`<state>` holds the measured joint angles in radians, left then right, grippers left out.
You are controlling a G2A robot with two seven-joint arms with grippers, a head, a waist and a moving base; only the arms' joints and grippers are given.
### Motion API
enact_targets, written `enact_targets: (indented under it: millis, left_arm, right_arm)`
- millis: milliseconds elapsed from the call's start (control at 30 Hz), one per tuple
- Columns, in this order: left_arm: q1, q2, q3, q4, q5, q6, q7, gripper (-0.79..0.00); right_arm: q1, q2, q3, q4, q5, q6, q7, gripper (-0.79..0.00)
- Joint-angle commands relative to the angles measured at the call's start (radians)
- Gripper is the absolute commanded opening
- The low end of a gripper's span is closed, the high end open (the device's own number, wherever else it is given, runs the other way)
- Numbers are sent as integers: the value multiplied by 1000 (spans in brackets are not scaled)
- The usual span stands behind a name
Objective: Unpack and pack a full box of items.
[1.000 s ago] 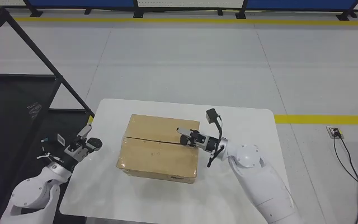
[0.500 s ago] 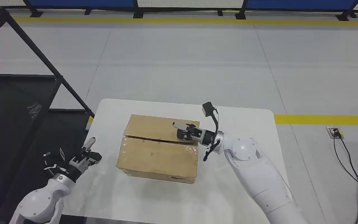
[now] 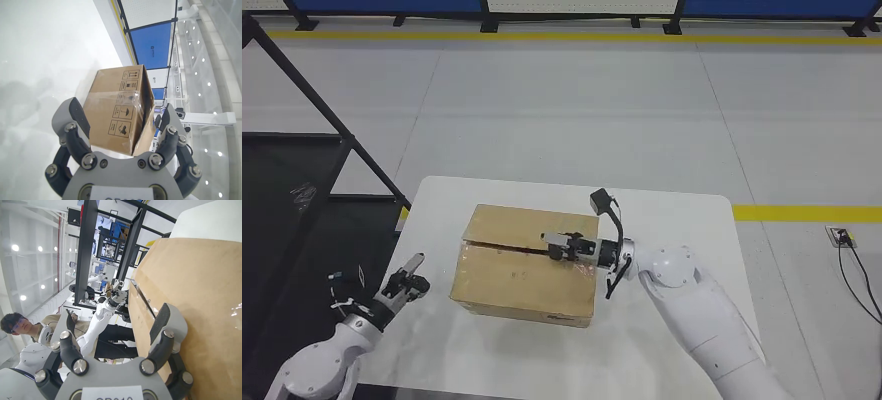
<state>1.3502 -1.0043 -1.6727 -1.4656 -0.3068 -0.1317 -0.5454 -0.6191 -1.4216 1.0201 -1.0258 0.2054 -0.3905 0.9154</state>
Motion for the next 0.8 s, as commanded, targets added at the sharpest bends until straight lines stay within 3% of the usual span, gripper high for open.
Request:
enact_targets:
  millis: [0,200,400,667,767]
  left_arm:
    - [-7,-2,1,7,-95,29,-13,0]
    - [-34,-10,4,45,-303,135,-100,0]
    - [-26,-13,-3,41,-283,31,-96,0]
    - [-26,-13,-3,41,-283,31,-96,0]
    - [-28,-16,9,30,-294,85,-70,0]
  right_arm:
    - [1,-1,-5,3,-2,1,6,0]
    - [6,-5,-12,34,1,5,-29,0]
    - [2,-7,3,39,52,-21,-41,0]
    - [14,-9,-7,66,40,15,-41,0]
    - [18,-11,-14,75,29,26,-54,0]
